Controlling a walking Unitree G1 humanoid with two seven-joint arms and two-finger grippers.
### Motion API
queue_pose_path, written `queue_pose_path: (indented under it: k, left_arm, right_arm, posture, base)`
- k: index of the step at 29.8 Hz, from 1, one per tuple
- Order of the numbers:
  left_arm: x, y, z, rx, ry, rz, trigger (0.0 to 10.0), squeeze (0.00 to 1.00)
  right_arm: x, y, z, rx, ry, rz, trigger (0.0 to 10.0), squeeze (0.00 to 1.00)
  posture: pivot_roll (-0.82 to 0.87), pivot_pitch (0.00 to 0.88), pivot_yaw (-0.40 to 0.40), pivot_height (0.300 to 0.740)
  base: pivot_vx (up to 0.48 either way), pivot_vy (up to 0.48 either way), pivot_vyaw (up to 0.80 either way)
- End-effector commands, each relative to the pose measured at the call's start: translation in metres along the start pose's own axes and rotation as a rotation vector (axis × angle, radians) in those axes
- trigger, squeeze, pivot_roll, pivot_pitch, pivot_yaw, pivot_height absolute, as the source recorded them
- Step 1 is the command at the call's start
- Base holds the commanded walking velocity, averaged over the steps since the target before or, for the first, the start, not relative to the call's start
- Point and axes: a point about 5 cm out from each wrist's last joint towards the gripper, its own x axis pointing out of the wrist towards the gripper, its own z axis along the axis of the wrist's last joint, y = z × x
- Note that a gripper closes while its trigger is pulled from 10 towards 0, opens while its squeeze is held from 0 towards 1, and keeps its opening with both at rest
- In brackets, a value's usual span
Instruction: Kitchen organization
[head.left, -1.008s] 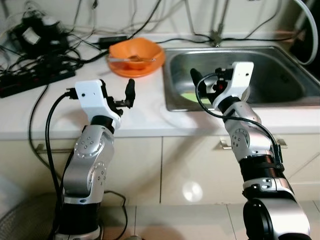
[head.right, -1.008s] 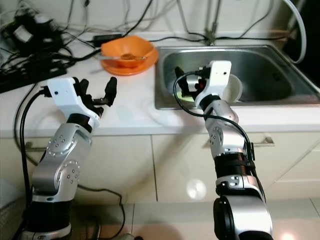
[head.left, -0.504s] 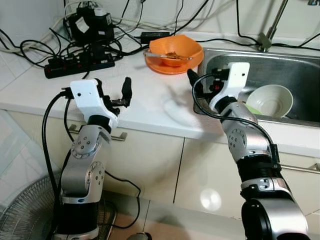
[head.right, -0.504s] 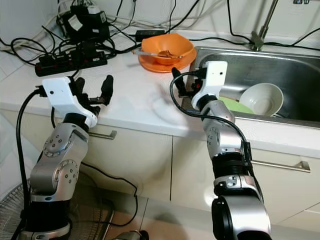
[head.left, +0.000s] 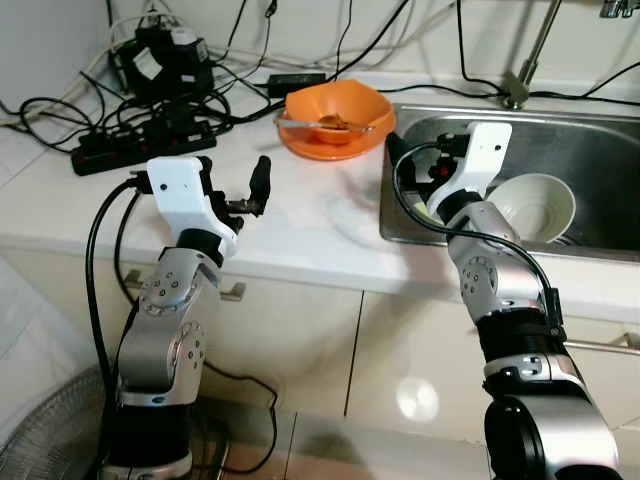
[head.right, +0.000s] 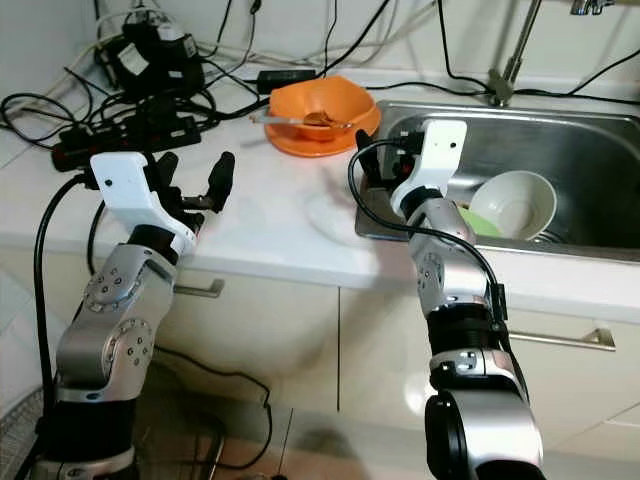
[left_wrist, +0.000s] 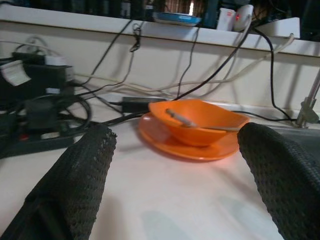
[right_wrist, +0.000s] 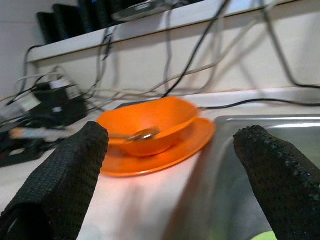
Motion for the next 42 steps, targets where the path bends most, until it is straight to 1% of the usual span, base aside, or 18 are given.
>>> queue_pose_path:
  k: [1,10,15,18,23,24,25,26,29,32,35,36,37,42]
  left_arm:
    - [0.001,-0.003,-0.004,0.007,0.026,-0.021,10.0,0.00]
    - [0.000,-0.002,-0.004,0.008,0.029,-0.016,10.0,0.00]
    - [0.000,-0.002,-0.005,0.013,0.032,-0.006,10.0,0.00]
    - [-0.001,0.000,-0.004,-0.003,0.021,0.006,10.0,0.00]
    - [-0.002,0.001,-0.005,-0.005,0.031,0.009,10.0,0.00]
    - [-0.003,0.000,-0.010,-0.026,0.063,0.021,10.0,0.00]
    - [-0.003,0.000,-0.010,-0.026,0.063,0.021,10.0,0.00]
    - [-0.003,-0.001,-0.017,-0.063,0.109,0.027,10.0,0.00]
    - [-0.002,-0.001,-0.019,-0.075,0.120,0.024,10.0,0.00]
    - [0.001,0.001,-0.022,-0.047,0.130,0.016,10.0,0.00]
    - [0.004,0.001,-0.026,-0.024,0.169,-0.011,10.0,0.00]
    - [0.006,0.000,-0.028,-0.003,0.195,-0.026,10.0,0.00]
    - [0.007,-0.001,-0.028,0.008,0.200,-0.034,10.0,0.00]
    - [0.013,-0.005,-0.030,0.011,0.224,-0.071,10.0,0.00]
  right_arm:
    - [0.002,-0.001,0.006,-0.022,-0.020,-0.004,10.0,0.00]
    - [0.003,0.000,0.007,-0.022,-0.025,-0.010,10.0,0.00]
    - [0.003,0.000,0.007,-0.023,-0.027,-0.014,10.0,0.00]
    - [0.003,0.001,0.007,-0.022,-0.027,-0.015,10.0,0.00]
    - [0.004,0.001,0.007,-0.022,-0.027,-0.016,10.0,0.00]
    - [0.004,0.001,0.007,-0.019,-0.027,-0.016,10.0,0.00]
    - [0.004,0.001,0.007,-0.019,-0.027,-0.016,10.0,0.00]
    - [0.005,0.001,0.008,-0.008,-0.022,-0.011,10.0,0.00]
    - [0.005,0.001,0.010,-0.004,-0.020,-0.006,10.0,0.00]
    - [0.005,-0.002,0.014,-0.008,-0.015,0.003,10.0,0.00]
    - [0.002,-0.010,0.016,-0.022,-0.009,-0.007,10.0,0.00]
    - [0.000,-0.014,0.015,-0.026,-0.003,-0.015,10.0,0.00]
    - [-0.001,-0.015,0.015,-0.030,0.004,-0.017,10.0,0.00]
    - [-0.009,-0.020,0.011,-0.042,0.026,-0.015,10.0,0.00]
  posture:
    - [0.01,0.019,0.055,0.740]
    - [0.01,0.020,0.053,0.740]
    - [0.01,0.021,0.052,0.740]
    - [0.02,0.021,0.053,0.740]
    - [0.02,0.021,0.053,0.740]
    - [0.02,0.021,0.052,0.740]
    - [0.02,0.021,0.052,0.740]
    - [0.02,0.021,0.051,0.740]
    - [0.01,0.022,0.051,0.740]
    - [0.00,0.022,0.053,0.740]
    - [0.00,0.026,0.054,0.740]
    - [0.00,0.029,0.055,0.740]
    - [0.00,0.031,0.057,0.740]
    - [-0.01,0.047,0.073,0.740]
  base:
    - [0.480,0.000,0.00]
    - [0.477,0.000,0.00]
    - [0.337,0.000,0.00]
    - [0.000,0.000,0.00]
    - [0.000,0.000,0.00]
    - [0.000,0.000,0.00]
    - [0.000,0.000,0.00]
    - [0.000,0.000,0.00]
    - [0.000,0.000,0.00]
    - [0.000,0.000,0.00]
    - [0.000,0.000,0.00]
    - [0.000,0.000,0.00]
    - [0.000,0.000,0.00]
    - [0.000,0.000,0.00]
